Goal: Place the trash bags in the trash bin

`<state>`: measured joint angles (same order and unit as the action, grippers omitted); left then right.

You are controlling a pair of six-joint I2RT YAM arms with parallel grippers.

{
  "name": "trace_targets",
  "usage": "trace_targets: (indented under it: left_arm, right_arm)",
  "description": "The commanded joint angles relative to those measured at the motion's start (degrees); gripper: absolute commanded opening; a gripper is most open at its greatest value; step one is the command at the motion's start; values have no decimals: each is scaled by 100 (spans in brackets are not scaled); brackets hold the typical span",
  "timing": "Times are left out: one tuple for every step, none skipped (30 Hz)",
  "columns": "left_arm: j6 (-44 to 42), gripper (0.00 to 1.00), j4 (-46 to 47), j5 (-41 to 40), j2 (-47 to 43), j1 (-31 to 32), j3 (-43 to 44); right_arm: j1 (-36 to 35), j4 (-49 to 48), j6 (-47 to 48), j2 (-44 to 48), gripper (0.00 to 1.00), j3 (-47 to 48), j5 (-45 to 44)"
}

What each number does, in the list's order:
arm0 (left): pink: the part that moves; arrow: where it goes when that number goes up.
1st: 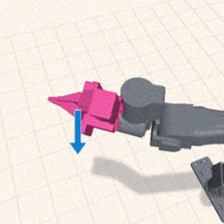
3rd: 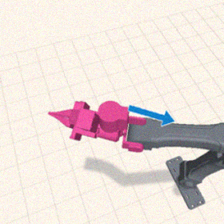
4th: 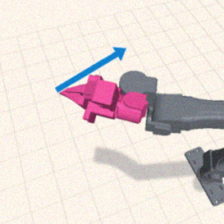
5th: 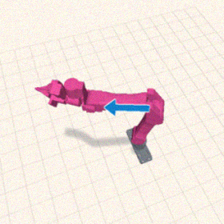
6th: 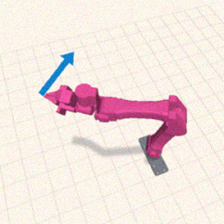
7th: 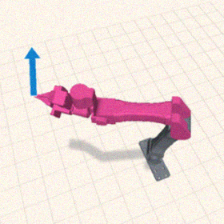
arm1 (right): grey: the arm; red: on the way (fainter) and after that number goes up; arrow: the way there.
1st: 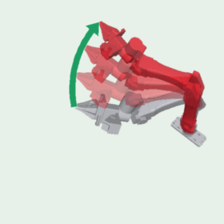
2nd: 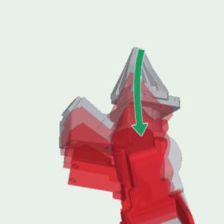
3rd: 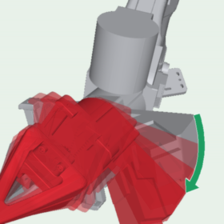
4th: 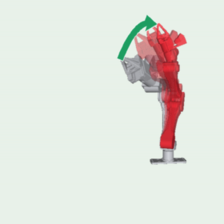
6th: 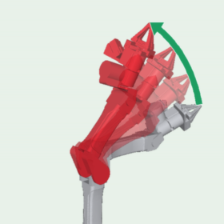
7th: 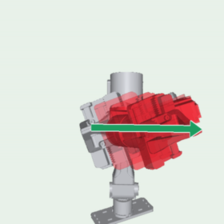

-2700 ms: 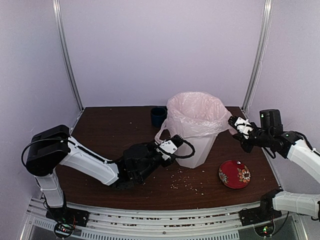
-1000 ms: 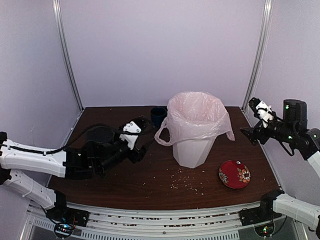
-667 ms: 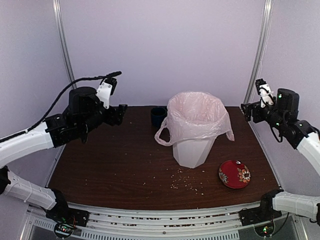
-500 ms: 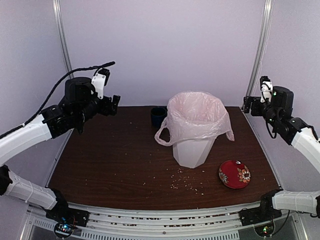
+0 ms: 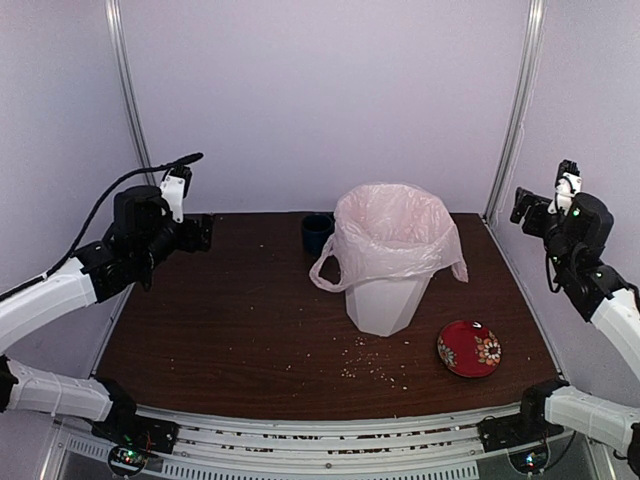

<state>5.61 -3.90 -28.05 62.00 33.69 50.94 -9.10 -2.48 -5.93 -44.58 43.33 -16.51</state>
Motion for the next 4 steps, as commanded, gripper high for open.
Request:
trace_targets:
  left_arm:
    - [-288,98,664,161,-199,-29,-211]
    - [-328,98,674,202,-219,-29,-215]
    - [-345,98,663,211,-227,-29,-216]
    - [-366,98,653,212,-238,-29,-216]
  right_arm:
    - [40,-175,155,113,100,-109,-1]
    - [40,-237,202,122,100,-147,-32]
    - [40,-263,209,132,100,-176,-54]
    - [40,-263,177,122,100,-176,-60]
